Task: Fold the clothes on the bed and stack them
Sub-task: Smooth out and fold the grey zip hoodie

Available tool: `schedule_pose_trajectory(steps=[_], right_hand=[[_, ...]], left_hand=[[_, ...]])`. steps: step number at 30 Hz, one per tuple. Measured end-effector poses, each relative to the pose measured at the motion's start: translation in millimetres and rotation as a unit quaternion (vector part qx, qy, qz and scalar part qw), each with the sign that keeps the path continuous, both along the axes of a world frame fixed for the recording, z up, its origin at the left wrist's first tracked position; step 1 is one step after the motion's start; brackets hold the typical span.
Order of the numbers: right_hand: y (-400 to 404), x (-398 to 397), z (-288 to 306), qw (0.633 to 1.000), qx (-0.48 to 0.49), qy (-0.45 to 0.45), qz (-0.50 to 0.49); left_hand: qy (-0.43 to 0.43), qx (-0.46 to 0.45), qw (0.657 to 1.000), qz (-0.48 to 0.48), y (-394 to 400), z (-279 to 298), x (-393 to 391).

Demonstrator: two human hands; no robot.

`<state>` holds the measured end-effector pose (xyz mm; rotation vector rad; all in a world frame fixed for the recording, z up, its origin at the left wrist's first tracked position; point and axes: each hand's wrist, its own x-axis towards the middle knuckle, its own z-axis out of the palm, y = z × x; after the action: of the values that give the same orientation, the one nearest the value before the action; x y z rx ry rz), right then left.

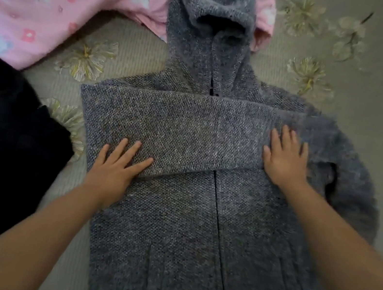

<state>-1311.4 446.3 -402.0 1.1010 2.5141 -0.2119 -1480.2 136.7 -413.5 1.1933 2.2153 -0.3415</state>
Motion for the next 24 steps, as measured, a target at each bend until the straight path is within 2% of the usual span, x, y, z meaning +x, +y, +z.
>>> schedule_pose_trajectory(steps=[2,5,7,8,11,13,15,18,21,24], right_hand=[[1,11,-1,0.996,-0.081,-0.043,0.017],[8,20,27,0.984,-0.149,0.093,-0.023],[7,45,53,0.979,-0.089,0.184,-0.015],[5,66,62,0.979,-0.042,0.199,-0.009],[-1,149,74,0.981,0.034,0.166,-0.091],[0,199,70,0.98,0.037,0.08,-0.177],[-2,232,61,0.972,-0.008,0.01,-0.233],[0,252,39,0.972,-0.086,0.008,-0.22],[24,261,28,0.966,-0.106,0.076,-0.224],[82,276,45,0.934,-0.085,0.185,-0.295]], left_hand=[[-0.009,-0.023,1.0,0.014,9,7,2],[-0.018,0.013,0.997,0.071,31,22,14],[-0.005,0.109,0.99,0.089,51,29,35],[-0.006,0.158,0.983,0.088,62,32,48],[-0.04,0.224,0.973,0.046,97,34,95],[-0.049,0.218,0.975,0.011,121,29,126],[-0.05,0.198,0.979,-0.014,143,24,156],[-0.051,0.155,0.987,-0.012,167,10,198],[-0.029,0.085,0.996,0.017,176,-1,231],[0.011,0.03,0.998,0.045,182,2,245]])
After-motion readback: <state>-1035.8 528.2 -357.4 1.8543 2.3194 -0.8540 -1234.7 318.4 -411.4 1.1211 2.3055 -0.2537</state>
